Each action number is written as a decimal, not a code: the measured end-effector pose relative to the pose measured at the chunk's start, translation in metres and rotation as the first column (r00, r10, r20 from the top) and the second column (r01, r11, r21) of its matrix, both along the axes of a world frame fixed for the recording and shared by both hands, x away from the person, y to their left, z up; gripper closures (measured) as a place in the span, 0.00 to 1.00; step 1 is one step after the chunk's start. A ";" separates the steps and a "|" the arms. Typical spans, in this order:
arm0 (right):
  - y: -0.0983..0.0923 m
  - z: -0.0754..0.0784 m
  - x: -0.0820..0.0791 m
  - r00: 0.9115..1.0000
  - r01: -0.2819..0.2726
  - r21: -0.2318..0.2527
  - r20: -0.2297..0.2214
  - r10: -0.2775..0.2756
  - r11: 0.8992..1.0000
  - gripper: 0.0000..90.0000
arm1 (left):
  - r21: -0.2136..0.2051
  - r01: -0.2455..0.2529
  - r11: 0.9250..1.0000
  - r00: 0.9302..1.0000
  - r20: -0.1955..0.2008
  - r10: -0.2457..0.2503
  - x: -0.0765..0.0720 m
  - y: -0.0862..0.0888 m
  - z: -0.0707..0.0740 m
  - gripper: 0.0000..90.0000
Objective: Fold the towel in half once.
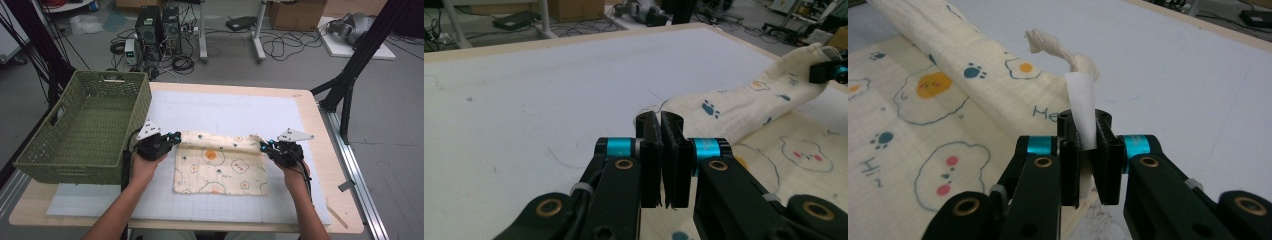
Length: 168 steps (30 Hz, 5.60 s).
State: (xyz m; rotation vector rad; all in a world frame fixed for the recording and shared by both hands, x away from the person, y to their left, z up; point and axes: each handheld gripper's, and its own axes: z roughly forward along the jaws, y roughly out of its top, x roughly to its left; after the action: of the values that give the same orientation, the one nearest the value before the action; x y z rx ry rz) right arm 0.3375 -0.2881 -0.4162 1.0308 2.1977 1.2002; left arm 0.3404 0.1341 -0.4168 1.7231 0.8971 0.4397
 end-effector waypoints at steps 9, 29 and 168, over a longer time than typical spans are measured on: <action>-0.003 -0.009 -0.027 0.999 -0.031 -0.003 -0.010 0.031 1.000 0.92 | 0.010 0.051 0.999 0.999 -0.007 -0.051 -0.024 0.002 -0.007 0.96; -0.034 -0.003 -0.068 0.999 -0.043 0.098 -0.022 0.046 0.994 0.66 | -0.036 0.043 0.998 0.997 -0.063 -0.046 -0.047 0.021 -0.017 0.56; 0.009 -0.016 -0.039 0.998 -0.021 -0.126 -0.067 0.012 0.992 0.95 | 0.019 0.054 0.998 0.993 -0.107 -0.051 -0.023 0.003 -0.016 0.96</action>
State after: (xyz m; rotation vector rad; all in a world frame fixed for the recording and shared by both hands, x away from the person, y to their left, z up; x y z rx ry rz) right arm 0.2988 -0.2796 -0.4326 1.0160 2.3047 1.0325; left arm 0.3169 0.1371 -0.4329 1.7991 0.9239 0.3260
